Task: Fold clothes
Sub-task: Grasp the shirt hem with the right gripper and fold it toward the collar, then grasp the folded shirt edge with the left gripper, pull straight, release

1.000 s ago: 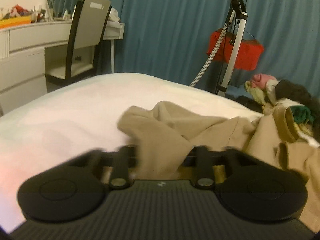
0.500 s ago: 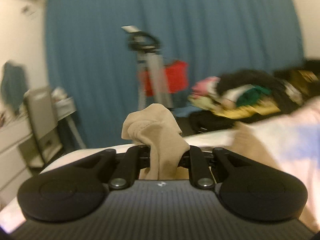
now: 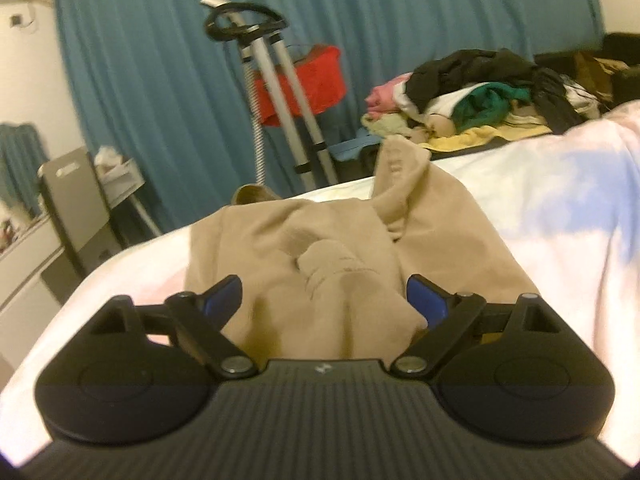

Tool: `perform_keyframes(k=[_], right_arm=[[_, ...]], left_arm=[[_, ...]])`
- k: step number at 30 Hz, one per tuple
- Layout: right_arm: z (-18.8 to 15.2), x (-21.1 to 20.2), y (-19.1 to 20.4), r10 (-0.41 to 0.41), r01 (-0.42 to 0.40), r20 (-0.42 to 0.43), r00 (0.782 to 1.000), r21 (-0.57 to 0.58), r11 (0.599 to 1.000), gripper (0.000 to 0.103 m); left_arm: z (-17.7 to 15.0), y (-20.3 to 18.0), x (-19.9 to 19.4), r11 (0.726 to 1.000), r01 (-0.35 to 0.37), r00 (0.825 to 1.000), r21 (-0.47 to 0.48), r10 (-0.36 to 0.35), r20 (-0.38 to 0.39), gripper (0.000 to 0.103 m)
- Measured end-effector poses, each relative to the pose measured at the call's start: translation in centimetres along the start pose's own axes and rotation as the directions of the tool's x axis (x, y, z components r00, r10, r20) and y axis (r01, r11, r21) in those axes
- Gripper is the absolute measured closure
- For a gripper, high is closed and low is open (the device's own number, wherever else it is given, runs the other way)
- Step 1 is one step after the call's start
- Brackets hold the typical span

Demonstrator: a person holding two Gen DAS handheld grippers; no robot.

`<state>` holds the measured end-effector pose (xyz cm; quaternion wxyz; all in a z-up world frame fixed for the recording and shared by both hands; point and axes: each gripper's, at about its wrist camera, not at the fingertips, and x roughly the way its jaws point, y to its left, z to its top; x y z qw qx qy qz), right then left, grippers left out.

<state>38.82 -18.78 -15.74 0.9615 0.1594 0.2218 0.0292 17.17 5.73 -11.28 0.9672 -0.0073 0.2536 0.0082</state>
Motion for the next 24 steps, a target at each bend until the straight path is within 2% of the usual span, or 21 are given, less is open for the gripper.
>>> perform_keyframes(k=[7,14,20,24], right_arm=[[1.0,-7.5,1.0,0.007,-0.005,0.043,0.999,-0.044,0.999,0.012],[1.0,-17.4,2.4,-0.007,0.015,0.095,0.995,-0.084,0.996,0.012],[-1.2,-26.2,3.0,0.005,0.002,0.089,0.996,-0.082,0.997,0.012],[-3.8,-30.8,2.2,0.005,0.001,0.077,0.997,-0.079,0.997,0.012]], left_arm=[[0.4,-0.1,-1.5,1.000,0.005,0.998,-0.006,-0.005,0.060,0.001],[0.7,0.4,-4.6,0.998,0.066,0.993,0.000,-0.066,0.093,0.001],[1.0,1.1,-7.5,0.993,0.117,0.987,0.003,-0.117,0.114,0.001],[1.3,2.4,-8.5,0.988,0.152,0.987,-0.034,-0.149,0.065,0.001]])
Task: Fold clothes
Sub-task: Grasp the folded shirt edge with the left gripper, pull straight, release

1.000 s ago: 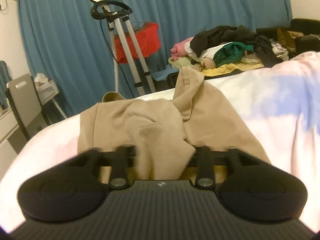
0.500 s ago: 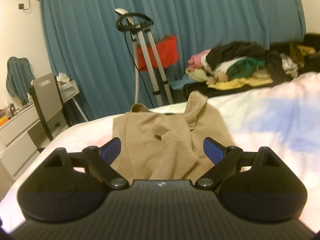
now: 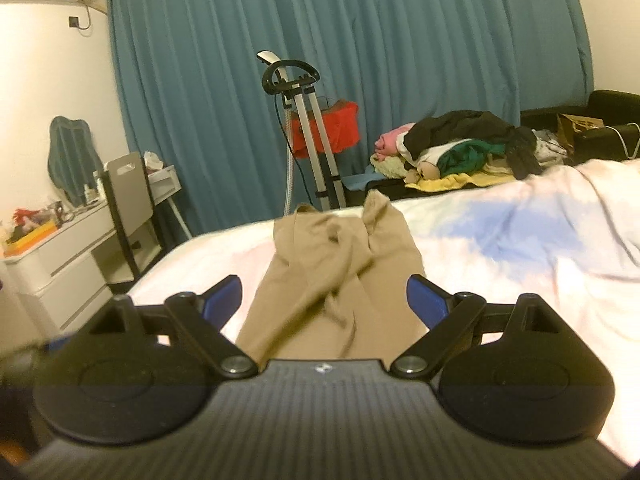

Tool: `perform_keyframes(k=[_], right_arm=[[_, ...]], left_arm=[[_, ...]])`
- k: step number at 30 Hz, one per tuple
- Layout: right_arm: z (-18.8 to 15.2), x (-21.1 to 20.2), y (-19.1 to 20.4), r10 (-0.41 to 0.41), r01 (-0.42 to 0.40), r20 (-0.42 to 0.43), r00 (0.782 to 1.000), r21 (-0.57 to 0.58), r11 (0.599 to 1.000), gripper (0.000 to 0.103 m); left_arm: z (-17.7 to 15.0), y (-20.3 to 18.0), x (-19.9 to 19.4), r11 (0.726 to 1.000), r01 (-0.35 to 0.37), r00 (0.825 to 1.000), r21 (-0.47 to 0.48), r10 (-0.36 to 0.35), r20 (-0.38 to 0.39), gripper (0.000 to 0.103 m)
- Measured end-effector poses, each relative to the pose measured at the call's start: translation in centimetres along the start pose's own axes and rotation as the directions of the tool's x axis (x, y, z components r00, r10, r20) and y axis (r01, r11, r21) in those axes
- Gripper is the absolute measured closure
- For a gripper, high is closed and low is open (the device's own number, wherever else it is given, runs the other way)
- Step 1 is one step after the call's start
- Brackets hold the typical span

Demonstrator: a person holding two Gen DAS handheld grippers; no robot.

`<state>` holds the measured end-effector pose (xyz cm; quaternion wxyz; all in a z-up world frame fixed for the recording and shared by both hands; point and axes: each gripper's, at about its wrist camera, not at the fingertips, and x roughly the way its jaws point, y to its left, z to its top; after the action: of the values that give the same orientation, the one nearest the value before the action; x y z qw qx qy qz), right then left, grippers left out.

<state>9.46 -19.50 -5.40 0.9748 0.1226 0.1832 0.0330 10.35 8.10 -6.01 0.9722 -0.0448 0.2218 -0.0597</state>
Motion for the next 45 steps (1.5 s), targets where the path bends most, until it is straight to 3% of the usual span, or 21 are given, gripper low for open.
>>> perform_keyframes(k=[6,9,10,11,13,15,17,19,22,24,25,27,28,29,30,33,34,37,42,45], right_arm=[[-2.9,-2.7,-2.4,-0.049,0.051,-0.058,0.997,0.035,0.998,0.012],[-3.5,-2.7,-3.7,-0.092,0.095,-0.052,0.994,0.063,0.993,0.012],[-3.5,-2.6,-4.2,-0.105,0.109,-0.048,0.993,0.080,0.991,0.012],[-3.5,-2.5,-4.7,-0.117,0.121,-0.045,0.992,0.099,0.988,0.012],[-3.5,-1.9,-5.9,-0.137,0.143,-0.049,0.989,0.151,0.978,0.012],[-3.8,-1.3,-7.2,-0.146,0.156,-0.062,0.987,0.211,0.965,0.012],[-4.1,-0.9,-8.4,-0.148,0.165,-0.083,0.986,0.262,0.951,0.012],[-4.3,-0.7,-9.4,-0.159,0.182,-0.098,0.982,0.307,0.934,0.012],[-4.6,-1.2,-11.0,-0.211,0.233,-0.099,0.972,0.372,0.899,0.012],[-4.4,-1.7,-11.9,-0.234,0.246,-0.080,0.969,0.409,0.879,0.012],[-4.4,-1.9,-12.3,-0.239,0.245,-0.069,0.969,0.429,0.869,0.012],[-4.4,-2.2,-13.1,-0.251,0.251,-0.063,0.966,0.456,0.854,0.012],[-4.5,-2.2,-13.4,-0.253,0.254,-0.066,0.965,0.468,0.846,0.012],[-4.5,-2.3,-13.8,-0.254,0.256,-0.071,0.965,0.478,0.840,0.012],[-4.6,-2.3,-14.0,-0.264,0.268,-0.078,0.961,0.483,0.834,0.012],[-4.2,-2.9,-13.7,-0.336,0.321,-0.043,0.941,0.434,0.842,0.012],[-4.0,-3.2,-13.4,-0.348,0.324,-0.020,0.937,0.416,0.850,0.012],[-3.5,-3.7,-12.8,-0.356,0.316,0.038,0.934,0.380,0.869,0.012],[-3.3,-3.5,-12.5,-0.336,0.301,0.048,0.941,0.337,0.892,0.012],[-3.5,-3.2,-12.6,-0.322,0.295,0.024,0.946,0.344,0.891,0.012]], left_arm=[[0.8,2.0,-1.4,1.000,0.007,0.988,0.022,-0.004,-0.152,0.003],[0.8,4.3,-1.0,0.998,0.045,0.954,-0.045,-0.056,-0.296,0.003],[0.7,5.2,-0.6,0.995,0.059,0.930,-0.080,-0.084,-0.358,0.003],[0.5,6.3,0.4,0.988,0.088,0.885,-0.131,-0.137,-0.444,0.006],[0.0,8.0,1.6,0.971,0.090,0.819,-0.221,-0.199,-0.539,0.008],[-0.6,9.5,2.5,0.961,0.057,0.777,-0.270,-0.212,-0.593,0.009],[-1.1,10.2,3.6,0.972,0.007,0.749,-0.235,-0.161,-0.643,0.014],[-1.9,10.3,4.7,0.980,-0.021,0.709,-0.198,-0.125,-0.694,0.021],[-2.8,10.0,6.0,0.987,0.000,0.644,-0.160,-0.123,-0.755,0.035],[-3.2,9.1,6.7,0.995,0.023,0.602,-0.100,-0.094,-0.793,0.055],[-3.4,8.7,6.9,0.997,0.036,0.582,-0.067,-0.076,-0.809,0.061],[-3.7,7.3,6.9,0.996,0.082,0.551,0.032,-0.019,-0.834,0.084],[-3.7,6.3,6.7,0.989,0.121,0.543,0.087,0.008,-0.840,0.090],[-3.5,5.3,6.2,0.978,0.156,0.552,0.141,0.032,-0.834,0.098],[-3.3,4.3,5.6,0.965,0.184,0.569,0.186,0.050,-0.821,0.099],[-2.2,1.1,3.1,0.916,0.268,0.634,0.298,0.066,-0.771,0.102],[-2.0,-0.2,2.1,0.894,0.296,0.658,0.335,0.063,-0.750,0.102],[-1.4,-3.1,-0.7,0.853,0.358,0.703,0.380,0.021,-0.711,0.102],[-0.7,-6.8,-3.1,0.834,0.425,0.739,0.353,-0.094,-0.668,0.102],[-2.4,-8.2,-3.5,0.844,0.439,0.724,0.308,-0.129,-0.677,0.102]])
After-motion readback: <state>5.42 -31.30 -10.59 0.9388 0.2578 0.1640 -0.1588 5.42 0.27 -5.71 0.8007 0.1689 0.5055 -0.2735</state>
